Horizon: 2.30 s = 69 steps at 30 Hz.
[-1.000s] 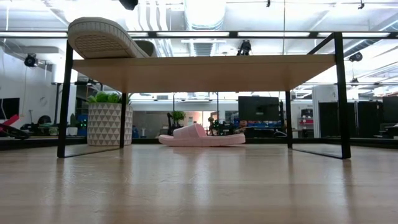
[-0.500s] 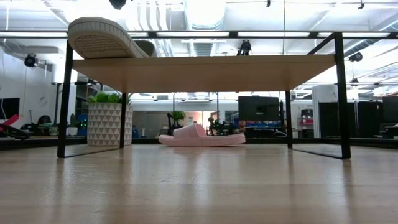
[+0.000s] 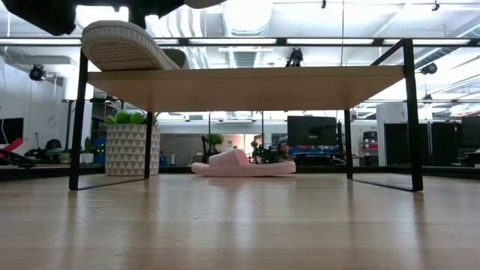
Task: Pick and place slides into the shelf
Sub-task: Put the gray slide on the shelf
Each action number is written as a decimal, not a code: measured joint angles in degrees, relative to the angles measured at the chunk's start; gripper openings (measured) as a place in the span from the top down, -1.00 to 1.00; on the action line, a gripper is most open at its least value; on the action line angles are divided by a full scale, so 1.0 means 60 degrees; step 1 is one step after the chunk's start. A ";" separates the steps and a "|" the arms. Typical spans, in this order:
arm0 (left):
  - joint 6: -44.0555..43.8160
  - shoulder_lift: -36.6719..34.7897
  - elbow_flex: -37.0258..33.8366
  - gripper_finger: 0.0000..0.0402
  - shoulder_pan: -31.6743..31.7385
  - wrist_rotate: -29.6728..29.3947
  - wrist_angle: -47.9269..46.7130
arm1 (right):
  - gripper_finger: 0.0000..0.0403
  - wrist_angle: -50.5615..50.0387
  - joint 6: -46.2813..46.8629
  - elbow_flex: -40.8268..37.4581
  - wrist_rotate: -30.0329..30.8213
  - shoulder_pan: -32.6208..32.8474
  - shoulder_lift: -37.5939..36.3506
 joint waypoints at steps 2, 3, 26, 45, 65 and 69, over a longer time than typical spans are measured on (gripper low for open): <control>0.0245 0.0417 0.0078 0.84 0.0009 -0.0004 0.0573 | -0.04 0.0556 -0.0625 -0.0001 0.0365 0.0030 0.0456; 0.0374 0.0657 0.0145 0.84 0.0028 -0.0009 0.0960 | -0.03 0.0895 -0.0938 -0.0004 0.0550 0.0046 0.0688; 0.2139 0.3242 0.1516 0.84 0.0477 0.0063 0.3603 | -0.02 0.5225 -0.5543 -0.0007 0.0987 -0.0218 0.2649; 0.2131 0.4481 0.3206 0.84 0.0609 0.0970 0.3615 | -0.02 0.5196 -0.7273 0.1308 0.1975 -0.0489 0.2702; 0.1875 0.4643 0.3439 0.84 0.0601 0.0979 0.3607 | -0.02 0.5189 -1.0068 0.2329 0.2798 -0.0606 0.2985; 0.1861 0.4632 0.3461 0.84 0.0604 0.0982 0.3609 | -0.02 0.5162 -1.1074 0.2524 0.2990 -0.0606 0.3040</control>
